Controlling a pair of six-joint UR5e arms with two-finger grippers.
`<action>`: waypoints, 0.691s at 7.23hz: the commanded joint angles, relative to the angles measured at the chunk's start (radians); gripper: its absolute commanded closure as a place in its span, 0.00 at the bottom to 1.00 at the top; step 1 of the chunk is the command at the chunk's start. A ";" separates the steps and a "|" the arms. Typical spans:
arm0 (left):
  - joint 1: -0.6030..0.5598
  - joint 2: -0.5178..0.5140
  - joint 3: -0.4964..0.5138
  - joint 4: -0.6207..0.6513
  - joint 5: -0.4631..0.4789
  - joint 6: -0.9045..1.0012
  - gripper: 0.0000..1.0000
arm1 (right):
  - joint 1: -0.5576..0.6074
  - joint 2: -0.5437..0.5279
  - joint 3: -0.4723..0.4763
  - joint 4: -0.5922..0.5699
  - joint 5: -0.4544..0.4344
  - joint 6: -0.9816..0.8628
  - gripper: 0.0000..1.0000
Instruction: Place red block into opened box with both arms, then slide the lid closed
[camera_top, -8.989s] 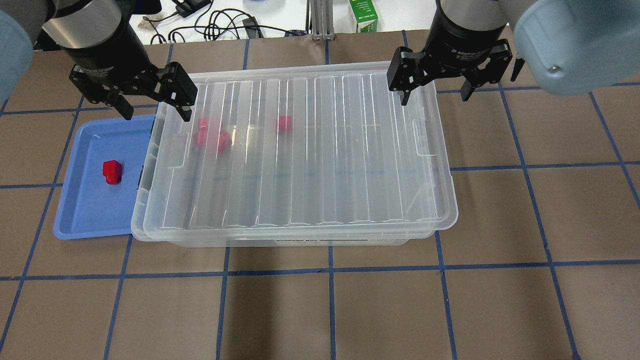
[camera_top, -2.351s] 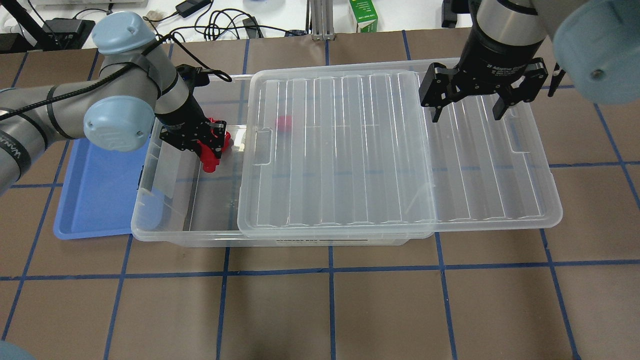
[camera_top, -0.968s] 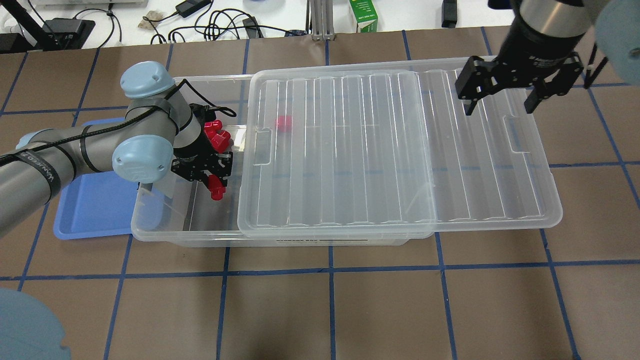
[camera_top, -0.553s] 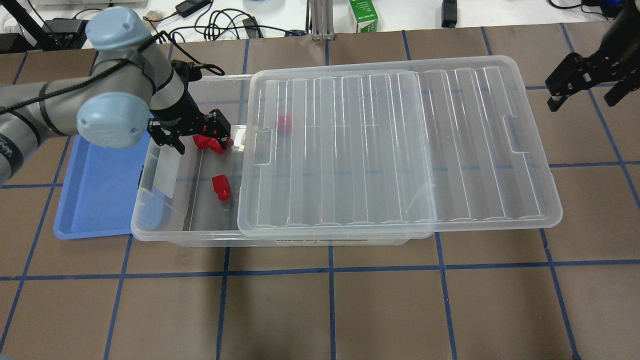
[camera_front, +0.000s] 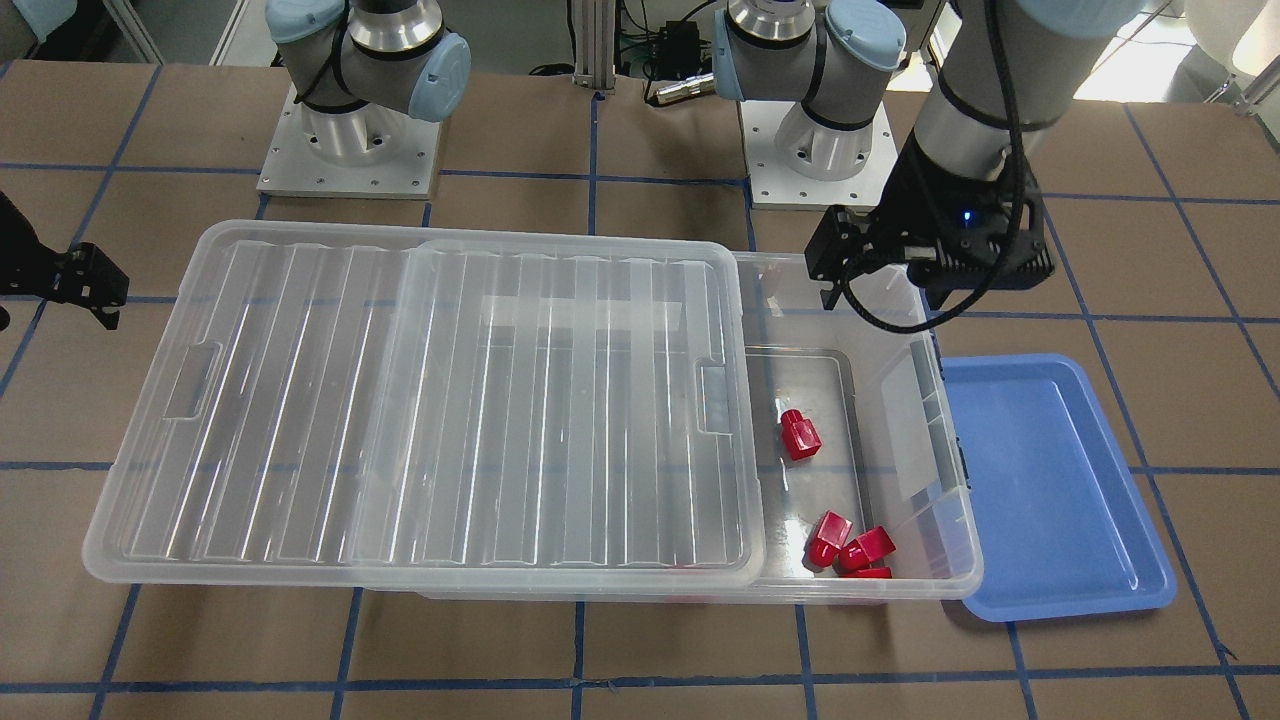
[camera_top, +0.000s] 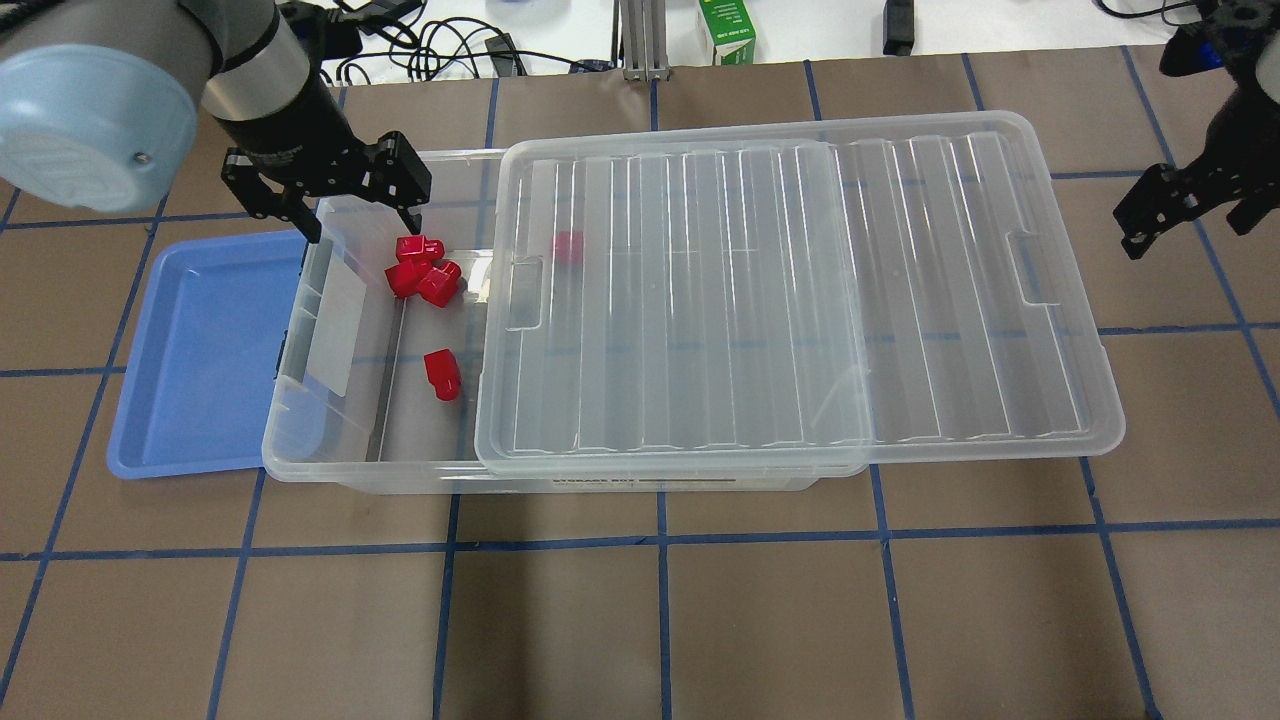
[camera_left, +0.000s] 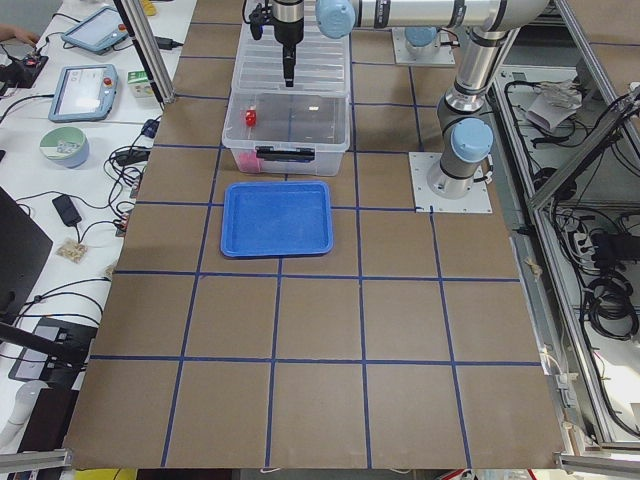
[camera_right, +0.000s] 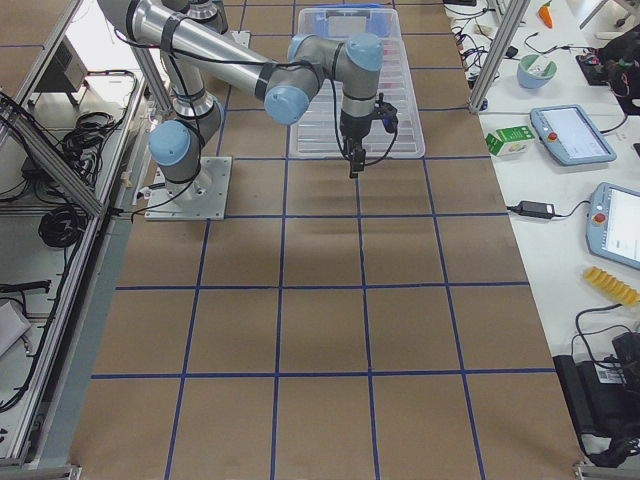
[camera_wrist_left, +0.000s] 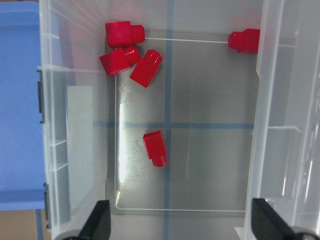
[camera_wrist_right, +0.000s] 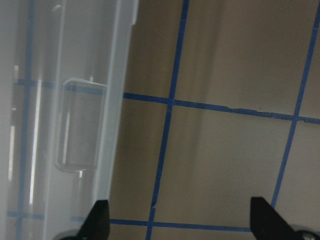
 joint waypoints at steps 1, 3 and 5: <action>-0.002 0.046 -0.017 -0.019 0.008 0.025 0.00 | -0.020 0.014 0.049 -0.030 0.024 0.025 0.00; 0.007 0.060 -0.014 -0.034 -0.027 0.063 0.00 | -0.003 0.035 0.053 -0.033 0.075 0.083 0.00; 0.013 0.062 -0.012 -0.036 -0.026 0.120 0.00 | 0.124 0.028 0.082 -0.043 0.090 0.255 0.00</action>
